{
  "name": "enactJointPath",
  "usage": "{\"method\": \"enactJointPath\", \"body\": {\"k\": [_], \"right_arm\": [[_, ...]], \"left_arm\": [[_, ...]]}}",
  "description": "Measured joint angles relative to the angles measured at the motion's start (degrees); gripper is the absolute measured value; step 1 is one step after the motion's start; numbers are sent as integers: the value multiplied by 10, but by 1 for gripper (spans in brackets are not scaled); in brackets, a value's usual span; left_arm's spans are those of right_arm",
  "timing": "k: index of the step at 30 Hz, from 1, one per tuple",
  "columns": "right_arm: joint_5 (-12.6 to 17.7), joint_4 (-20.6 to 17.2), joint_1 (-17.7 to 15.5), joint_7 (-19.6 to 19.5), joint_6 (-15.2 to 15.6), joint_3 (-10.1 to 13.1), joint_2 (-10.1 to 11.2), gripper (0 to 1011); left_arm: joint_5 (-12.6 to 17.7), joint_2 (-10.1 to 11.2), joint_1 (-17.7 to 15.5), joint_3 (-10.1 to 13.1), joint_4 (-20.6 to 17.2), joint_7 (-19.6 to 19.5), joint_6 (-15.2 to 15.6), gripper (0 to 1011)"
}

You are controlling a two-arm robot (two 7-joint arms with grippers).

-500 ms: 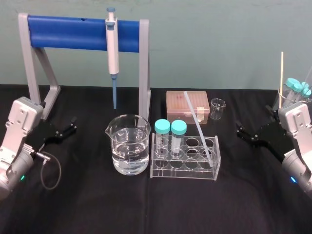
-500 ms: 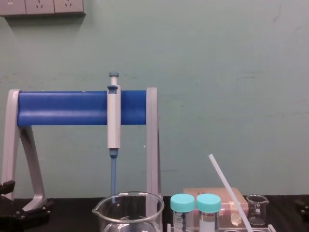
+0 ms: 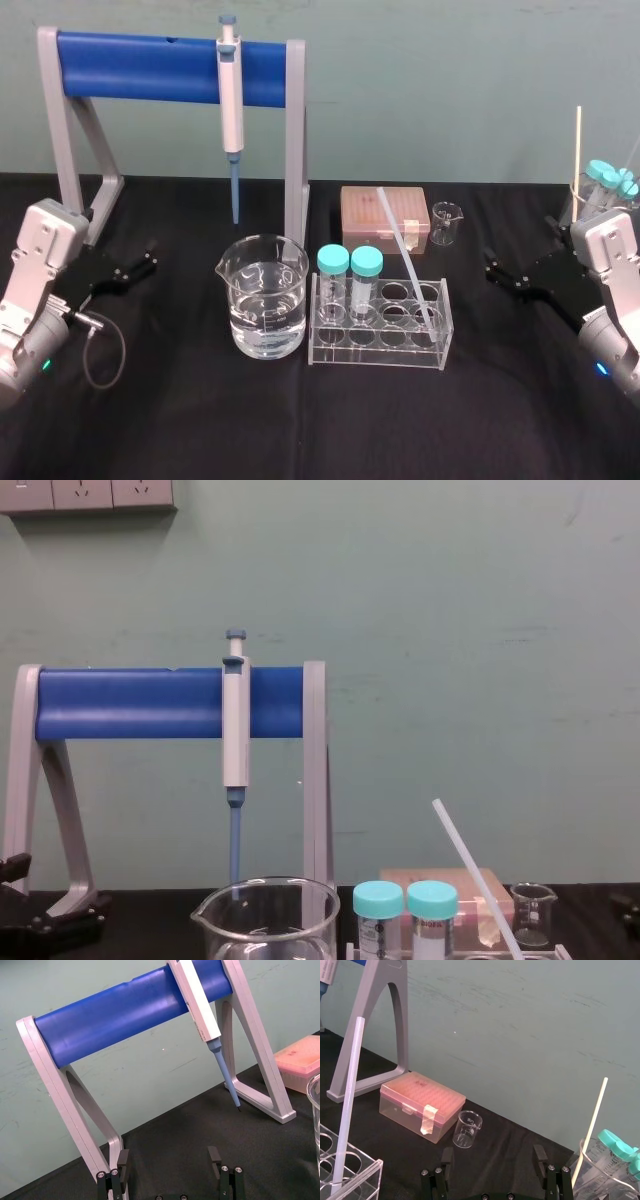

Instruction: Pick up the stirring rod with one hand, then place it down.

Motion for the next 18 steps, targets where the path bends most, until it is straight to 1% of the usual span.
{"method": "enactJointPath", "body": {"k": [18], "right_arm": [[0, 0, 0, 0, 0, 0, 0, 1003]], "left_arm": [[0, 0, 0, 0, 0, 0, 0, 1000]]}}
